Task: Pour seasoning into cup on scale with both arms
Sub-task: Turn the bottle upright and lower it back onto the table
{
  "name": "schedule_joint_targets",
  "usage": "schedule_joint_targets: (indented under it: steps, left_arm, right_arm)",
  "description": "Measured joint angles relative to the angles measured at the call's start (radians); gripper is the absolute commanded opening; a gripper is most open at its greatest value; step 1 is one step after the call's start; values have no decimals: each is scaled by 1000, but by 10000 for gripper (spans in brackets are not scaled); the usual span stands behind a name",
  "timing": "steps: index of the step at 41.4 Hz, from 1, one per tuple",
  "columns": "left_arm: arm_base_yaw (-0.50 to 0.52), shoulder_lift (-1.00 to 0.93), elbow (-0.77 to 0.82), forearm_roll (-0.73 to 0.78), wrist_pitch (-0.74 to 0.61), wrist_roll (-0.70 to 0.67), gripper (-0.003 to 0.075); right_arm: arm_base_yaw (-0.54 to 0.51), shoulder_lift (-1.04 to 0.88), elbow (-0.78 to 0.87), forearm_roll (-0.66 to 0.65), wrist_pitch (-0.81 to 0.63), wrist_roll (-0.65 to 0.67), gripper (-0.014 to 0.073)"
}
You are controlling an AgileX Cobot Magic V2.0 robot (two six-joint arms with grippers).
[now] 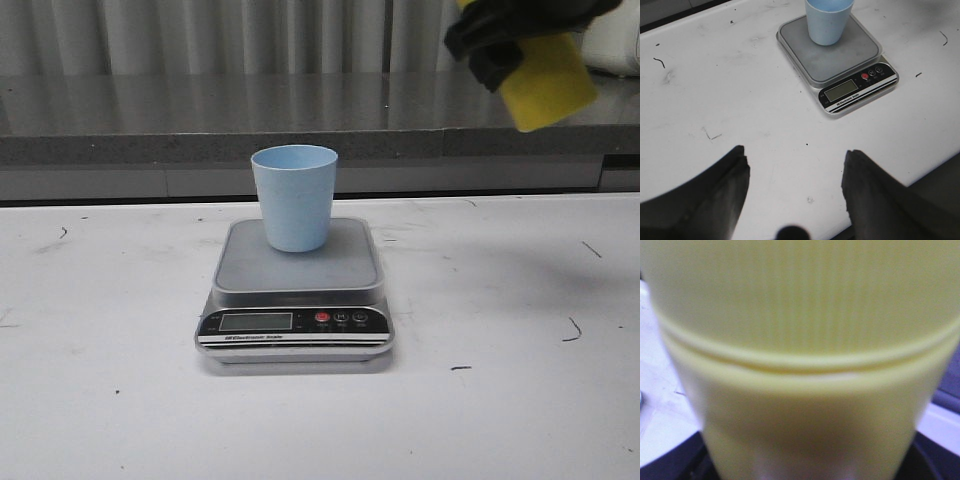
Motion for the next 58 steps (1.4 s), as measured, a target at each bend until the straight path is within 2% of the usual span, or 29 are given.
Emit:
schedule_joint_targets:
  steps: [5, 13, 18, 24, 31, 41, 51, 58]
  left_arm:
    - [0, 0, 0, 0, 0, 0, 409]
    - [0, 0, 0, 0, 0, 0, 409]
    - [0, 0, 0, 0, 0, 0, 409]
    - [0, 0, 0, 0, 0, 0, 409]
    - [0, 0, 0, 0, 0, 0, 409]
    - [0, 0, 0, 0, 0, 0, 409]
    - [0, 0, 0, 0, 0, 0, 409]
    - [0, 0, 0, 0, 0, 0, 409]
  right_arm:
    - [-104, -74, 154, 15, -165, 23, 393]
    - [-287, -100, 328, 16, -523, 85, 393]
    - [-348, -100, 417, 9, -694, 67, 393]
    - [-359, -81, 456, 58, -800, -40, 393]
    - [-359, -7, 466, 223, -880, -219, 393]
    - [-361, 122, 466, 328, -1037, -311, 393]
    - [-361, 235, 466, 445, -1157, -503, 393]
    - [-361, 287, 466, 552, -1269, -581, 393]
